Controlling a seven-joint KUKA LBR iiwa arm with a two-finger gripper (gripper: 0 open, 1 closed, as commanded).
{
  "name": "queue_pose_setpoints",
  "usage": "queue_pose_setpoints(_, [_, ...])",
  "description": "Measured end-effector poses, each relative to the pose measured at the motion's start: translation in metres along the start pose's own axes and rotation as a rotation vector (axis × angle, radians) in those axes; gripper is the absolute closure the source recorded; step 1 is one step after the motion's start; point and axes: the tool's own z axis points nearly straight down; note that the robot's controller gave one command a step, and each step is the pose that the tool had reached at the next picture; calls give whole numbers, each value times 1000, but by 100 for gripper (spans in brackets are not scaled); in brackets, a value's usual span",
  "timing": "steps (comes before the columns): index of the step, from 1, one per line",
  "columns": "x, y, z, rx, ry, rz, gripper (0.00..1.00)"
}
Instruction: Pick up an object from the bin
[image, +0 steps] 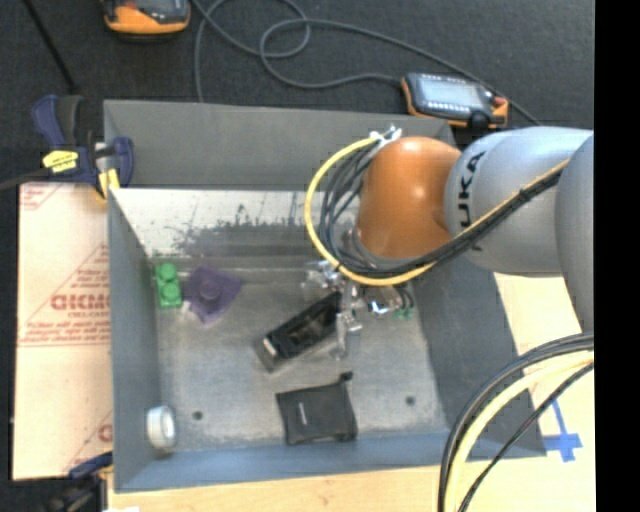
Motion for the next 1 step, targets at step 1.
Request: queue_pose_setpoints(1, [-1,8,9,-3,5,2,0])
